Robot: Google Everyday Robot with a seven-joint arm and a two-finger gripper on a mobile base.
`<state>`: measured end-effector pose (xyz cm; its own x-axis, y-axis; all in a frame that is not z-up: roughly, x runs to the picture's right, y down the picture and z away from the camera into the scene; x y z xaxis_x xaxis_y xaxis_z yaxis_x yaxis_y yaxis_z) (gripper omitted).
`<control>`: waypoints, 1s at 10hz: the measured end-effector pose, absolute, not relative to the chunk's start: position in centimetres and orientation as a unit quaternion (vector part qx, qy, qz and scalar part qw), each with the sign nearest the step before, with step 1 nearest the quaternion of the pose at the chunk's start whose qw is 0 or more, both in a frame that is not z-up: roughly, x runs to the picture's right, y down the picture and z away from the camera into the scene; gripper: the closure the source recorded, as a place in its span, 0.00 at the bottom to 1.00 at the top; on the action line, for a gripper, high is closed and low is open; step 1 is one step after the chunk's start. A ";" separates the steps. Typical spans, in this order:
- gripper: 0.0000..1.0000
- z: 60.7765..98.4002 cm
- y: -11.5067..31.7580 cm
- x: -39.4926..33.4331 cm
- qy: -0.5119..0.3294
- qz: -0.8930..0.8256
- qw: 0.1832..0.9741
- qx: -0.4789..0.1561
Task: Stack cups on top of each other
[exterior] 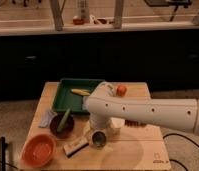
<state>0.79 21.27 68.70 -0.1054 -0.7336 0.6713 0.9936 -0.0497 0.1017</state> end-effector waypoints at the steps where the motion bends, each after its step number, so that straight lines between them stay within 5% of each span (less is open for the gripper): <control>1: 0.20 68.7 21.2 0.8 -0.284 -0.688 0.628 -0.229; 10: 0.20 68.9 20.2 0.7 -0.284 -0.685 0.633 -0.223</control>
<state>0.68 20.18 68.91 -0.1008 -0.7403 0.6647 0.9934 -0.0381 0.1082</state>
